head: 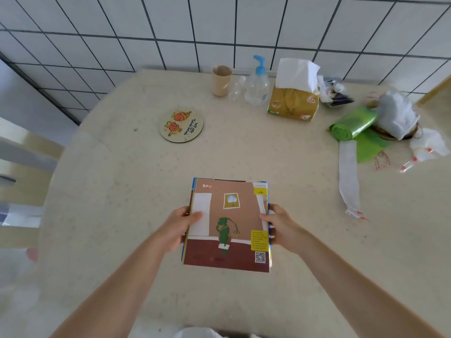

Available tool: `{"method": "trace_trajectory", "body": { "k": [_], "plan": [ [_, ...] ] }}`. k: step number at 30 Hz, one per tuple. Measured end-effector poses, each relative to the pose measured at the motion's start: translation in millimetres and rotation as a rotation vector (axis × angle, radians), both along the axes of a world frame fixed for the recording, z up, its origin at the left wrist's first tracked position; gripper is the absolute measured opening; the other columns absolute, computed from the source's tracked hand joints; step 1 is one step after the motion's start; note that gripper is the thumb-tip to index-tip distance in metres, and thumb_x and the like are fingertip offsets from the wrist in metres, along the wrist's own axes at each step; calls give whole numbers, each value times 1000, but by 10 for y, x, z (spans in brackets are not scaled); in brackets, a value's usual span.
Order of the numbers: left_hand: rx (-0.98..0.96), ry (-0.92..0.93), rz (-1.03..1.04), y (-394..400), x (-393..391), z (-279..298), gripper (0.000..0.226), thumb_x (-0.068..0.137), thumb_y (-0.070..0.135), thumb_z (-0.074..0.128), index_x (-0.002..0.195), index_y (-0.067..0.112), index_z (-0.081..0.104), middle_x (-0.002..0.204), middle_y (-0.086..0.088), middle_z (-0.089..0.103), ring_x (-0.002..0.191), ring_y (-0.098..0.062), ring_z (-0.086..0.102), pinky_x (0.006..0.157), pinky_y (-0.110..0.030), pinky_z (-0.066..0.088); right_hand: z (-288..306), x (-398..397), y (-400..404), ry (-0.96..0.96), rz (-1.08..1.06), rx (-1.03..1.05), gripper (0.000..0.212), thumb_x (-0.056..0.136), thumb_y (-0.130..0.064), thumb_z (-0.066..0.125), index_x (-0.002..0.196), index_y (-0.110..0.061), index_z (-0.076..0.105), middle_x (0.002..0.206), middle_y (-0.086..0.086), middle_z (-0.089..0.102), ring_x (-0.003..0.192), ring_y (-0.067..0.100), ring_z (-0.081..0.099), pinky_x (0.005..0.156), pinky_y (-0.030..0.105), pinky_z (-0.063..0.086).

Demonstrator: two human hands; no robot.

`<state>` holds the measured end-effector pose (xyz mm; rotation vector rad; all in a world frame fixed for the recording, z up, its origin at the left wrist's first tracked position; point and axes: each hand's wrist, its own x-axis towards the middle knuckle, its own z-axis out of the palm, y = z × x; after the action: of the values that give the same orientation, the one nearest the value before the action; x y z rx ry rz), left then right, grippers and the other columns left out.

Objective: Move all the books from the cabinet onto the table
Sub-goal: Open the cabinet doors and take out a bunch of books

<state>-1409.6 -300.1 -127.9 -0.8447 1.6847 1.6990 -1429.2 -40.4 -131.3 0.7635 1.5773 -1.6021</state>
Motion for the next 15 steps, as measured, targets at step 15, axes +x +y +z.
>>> {"method": "trace_trajectory", "body": {
  "k": [15],
  "plan": [
    [-384, 69, -7, 16, -165, -173, 24, 94, 14, 58, 117, 11, 61, 108, -9, 69, 91, -26, 66, 76, -36, 54, -219, -174, -270, -34, 20, 122, 23, 100, -16, 39, 118, -31, 42, 115, 5, 63, 97, 23, 64, 67, 36, 54]
  ]
}}
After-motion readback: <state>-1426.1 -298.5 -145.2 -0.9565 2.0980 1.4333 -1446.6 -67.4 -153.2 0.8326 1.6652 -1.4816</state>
